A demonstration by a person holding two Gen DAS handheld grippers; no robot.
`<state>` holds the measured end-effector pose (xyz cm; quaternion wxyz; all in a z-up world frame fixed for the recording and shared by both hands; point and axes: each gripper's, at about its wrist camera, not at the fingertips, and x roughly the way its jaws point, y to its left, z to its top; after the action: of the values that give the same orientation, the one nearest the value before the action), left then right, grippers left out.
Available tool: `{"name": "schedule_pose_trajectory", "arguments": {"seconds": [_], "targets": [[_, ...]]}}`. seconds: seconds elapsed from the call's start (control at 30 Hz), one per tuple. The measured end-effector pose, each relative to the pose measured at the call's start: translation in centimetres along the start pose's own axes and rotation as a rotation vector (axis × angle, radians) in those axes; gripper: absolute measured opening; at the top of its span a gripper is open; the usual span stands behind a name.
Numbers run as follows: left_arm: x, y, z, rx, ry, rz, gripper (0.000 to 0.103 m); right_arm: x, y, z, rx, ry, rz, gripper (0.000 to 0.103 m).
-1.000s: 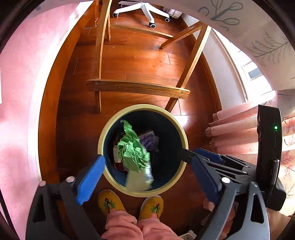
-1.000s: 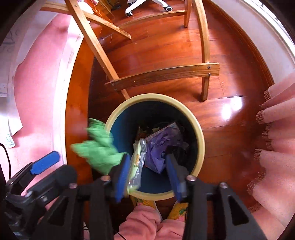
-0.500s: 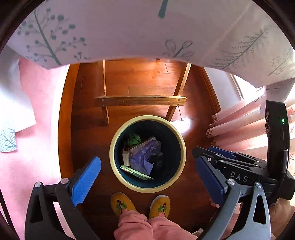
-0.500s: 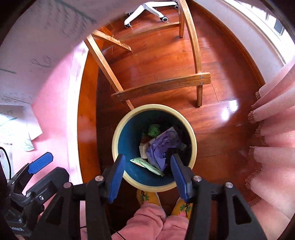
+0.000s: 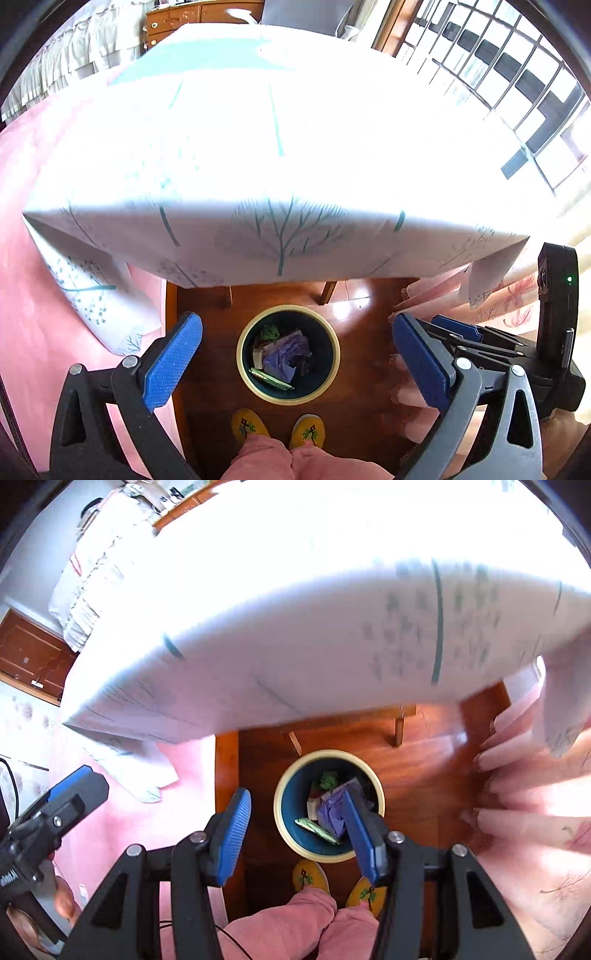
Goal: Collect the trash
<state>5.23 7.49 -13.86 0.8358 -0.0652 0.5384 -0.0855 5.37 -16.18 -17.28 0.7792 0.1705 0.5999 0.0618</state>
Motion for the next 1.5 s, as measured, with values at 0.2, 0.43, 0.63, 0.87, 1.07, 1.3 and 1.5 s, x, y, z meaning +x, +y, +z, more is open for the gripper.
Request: {"name": "schedule_pose_trajectory", "arguments": {"seconds": [0.2, 0.43, 0.63, 0.87, 1.07, 1.3, 1.5], "targets": [[-6.9, -1.7, 5.1, -0.003, -0.080, 0.012, 0.102, -7.1, 2.7, 4.1, -0.055, -0.088, 0.003, 0.054], [-13.2, -3.2, 9.1, 0.009, -0.145, 0.053, 0.102, -14.4, 5.3, 7.4, -0.077, -0.190, -0.002, 0.060], [-16.3, -4.4, 10.4, 0.015, -0.172, 0.079, 0.102, -18.5, 7.5, 8.6, -0.096, -0.254, -0.036, 0.060], [-18.2, -5.2, 10.4, 0.016, -0.216, 0.121, 0.102, -20.1, 9.2, 8.2, -0.106, -0.290, -0.063, 0.060], [-18.3, -4.8, 10.2, 0.001, -0.207, 0.165, 0.102, -20.2, 9.8, 7.8, -0.110, -0.295, -0.077, 0.060], [-18.1, -4.4, 10.0, -0.013, -0.198, 0.186, 0.102, -20.2, 10.7, 7.5, -0.140, -0.298, -0.087, 0.060], [-17.9, -4.5, 9.9, -0.019, -0.193, 0.191, 0.102, -20.4, 11.0, 7.3, -0.161, -0.306, -0.092, 0.060]]}}
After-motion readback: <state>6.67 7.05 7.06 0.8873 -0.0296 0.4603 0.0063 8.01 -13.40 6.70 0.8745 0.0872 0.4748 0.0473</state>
